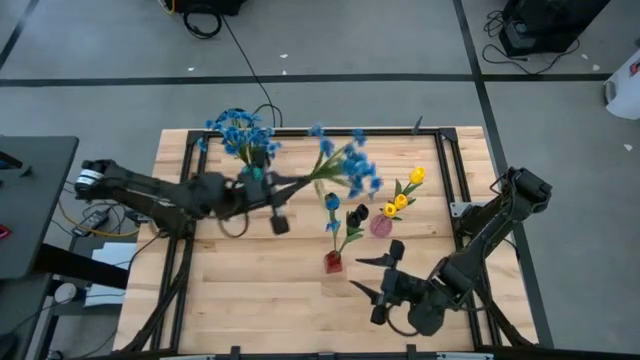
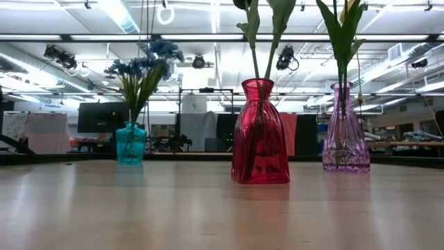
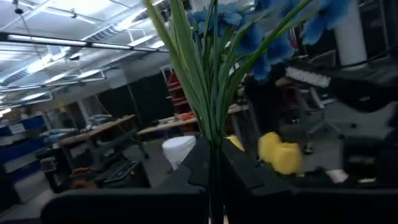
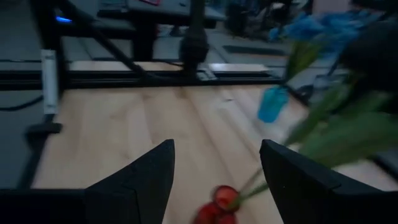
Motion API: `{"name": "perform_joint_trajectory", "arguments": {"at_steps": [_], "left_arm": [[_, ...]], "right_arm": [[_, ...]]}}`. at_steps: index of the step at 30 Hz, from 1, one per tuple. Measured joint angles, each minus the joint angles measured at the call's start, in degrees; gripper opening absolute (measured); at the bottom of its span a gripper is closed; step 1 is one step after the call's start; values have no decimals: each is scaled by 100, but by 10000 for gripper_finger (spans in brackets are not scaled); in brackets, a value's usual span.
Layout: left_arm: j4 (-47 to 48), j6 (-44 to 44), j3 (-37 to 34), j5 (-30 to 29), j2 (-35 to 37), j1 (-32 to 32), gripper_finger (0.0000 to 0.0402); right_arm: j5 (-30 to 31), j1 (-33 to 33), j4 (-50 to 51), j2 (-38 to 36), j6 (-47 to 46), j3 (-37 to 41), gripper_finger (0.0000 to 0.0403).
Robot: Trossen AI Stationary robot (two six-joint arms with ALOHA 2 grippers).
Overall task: Sort flowers into vase by color
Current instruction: Put the blue flower into the blue vase
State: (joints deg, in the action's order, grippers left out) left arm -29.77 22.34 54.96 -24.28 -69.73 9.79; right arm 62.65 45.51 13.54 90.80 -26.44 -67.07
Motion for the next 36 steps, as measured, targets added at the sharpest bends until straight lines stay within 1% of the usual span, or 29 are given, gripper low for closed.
{"name": "perform_joint_trajectory", "arguments": {"at_steps": [5, 8, 11, 13, 16, 18, 21, 25, 27, 30, 33, 36], "left_arm": [[876, -11, 0, -496, 483, 793, 23], [1479, -276, -7, -520, 615, 1182, 23], [1519, -632, -247, -559, 636, 1550, 23], [1280, -777, -512, -752, 632, 1775, 23], [587, -816, -981, -1202, 632, 2097, 23], [40, -776, -1297, -1243, 630, 2303, 23], [-661, -752, -1687, -1226, 567, 2547, 23], [-1221, -755, -1992, -1249, 377, 2731, 23], [-1504, -751, -2055, -1198, 199, 2779, 23], [-1836, -710, -2065, -1091, -74, 2804, 23], [-2417, -436, -2063, -1057, -402, 2825, 23], [-2861, -126, -2063, -1053, -734, 2827, 23]], "right_arm": [[-1107, -280, -819, 98, 474, -2, 248], [-1346, -377, -1516, 349, 1035, -2, 248], [-1471, -535, -2467, 720, 1777, -2, 248], [-1568, -669, -3123, 991, 2301, -2, 248], [-1542, -800, -4064, 1285, 2943, -2, 248], [-1440, -843, -4661, 1411, 3295, -2, 248], [-1385, -894, -5266, 1515, 3769, -2, 250], [-1502, -1026, -5735, 1504, 4023, -2, 268], [-1649, -1122, -5892, 1504, 4106, -2, 284], [-1906, -1293, -5903, 1504, 3992, -2, 312], [-2006, -1406, -6029, 1504, 3883, -2, 339], [-2015, -1455, -6243, 1504, 3891, -2, 353]]}}
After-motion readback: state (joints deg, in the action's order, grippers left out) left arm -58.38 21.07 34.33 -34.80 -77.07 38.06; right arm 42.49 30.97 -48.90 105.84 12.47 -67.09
